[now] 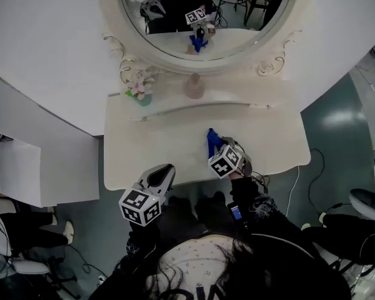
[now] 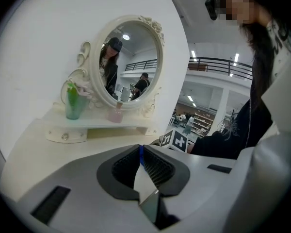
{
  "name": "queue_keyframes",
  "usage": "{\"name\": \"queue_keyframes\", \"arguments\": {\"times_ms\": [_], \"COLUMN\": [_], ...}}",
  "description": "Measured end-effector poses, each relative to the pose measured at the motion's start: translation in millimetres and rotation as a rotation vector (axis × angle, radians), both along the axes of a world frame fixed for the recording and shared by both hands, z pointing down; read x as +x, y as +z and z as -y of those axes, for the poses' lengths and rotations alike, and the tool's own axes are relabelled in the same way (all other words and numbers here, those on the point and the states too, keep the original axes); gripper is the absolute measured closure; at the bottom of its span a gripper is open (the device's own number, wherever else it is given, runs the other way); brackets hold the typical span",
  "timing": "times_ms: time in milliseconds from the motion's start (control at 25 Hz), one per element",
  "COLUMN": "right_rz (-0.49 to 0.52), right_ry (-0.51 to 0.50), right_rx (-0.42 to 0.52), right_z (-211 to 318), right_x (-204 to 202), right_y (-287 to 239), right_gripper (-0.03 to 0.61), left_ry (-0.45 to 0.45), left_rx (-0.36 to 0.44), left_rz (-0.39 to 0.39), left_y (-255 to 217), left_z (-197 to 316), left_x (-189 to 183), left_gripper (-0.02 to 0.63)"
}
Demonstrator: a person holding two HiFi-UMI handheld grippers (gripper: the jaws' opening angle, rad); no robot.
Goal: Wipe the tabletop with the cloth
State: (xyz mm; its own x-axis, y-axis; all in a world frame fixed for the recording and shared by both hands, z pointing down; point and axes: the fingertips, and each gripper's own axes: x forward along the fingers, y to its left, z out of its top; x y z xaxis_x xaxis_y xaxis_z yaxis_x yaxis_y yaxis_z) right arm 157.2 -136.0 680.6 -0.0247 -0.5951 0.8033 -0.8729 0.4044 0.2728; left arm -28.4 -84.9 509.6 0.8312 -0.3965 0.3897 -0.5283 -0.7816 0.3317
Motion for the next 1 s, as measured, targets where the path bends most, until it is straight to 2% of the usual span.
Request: {"name": "queue_keyframes", "arguments": {"times_ms": [440, 800, 1000], "right_rz": [-0.022, -0.1, -0.095], "right_ry": [0.156, 0.31, 0.394], "right_rx": [0.009, -0.007, -0.011], "right_z": [-42, -89, -116], "right_x": [158, 296, 349], "right_y": [-1, 1, 2], "right_gripper": [0.503, 0.505, 0.505], "left_ry": [0.093, 0.106, 0.135], "left_rx": [-0.014, -0.013, -0.012], "left_rz": [0.0, 0.007, 0.012], "left_y": [7, 10, 12], "left_z": [-23, -35, -44], "left_x": [117, 174, 202], "left_gripper": [0.611, 0.611, 0.611]}}
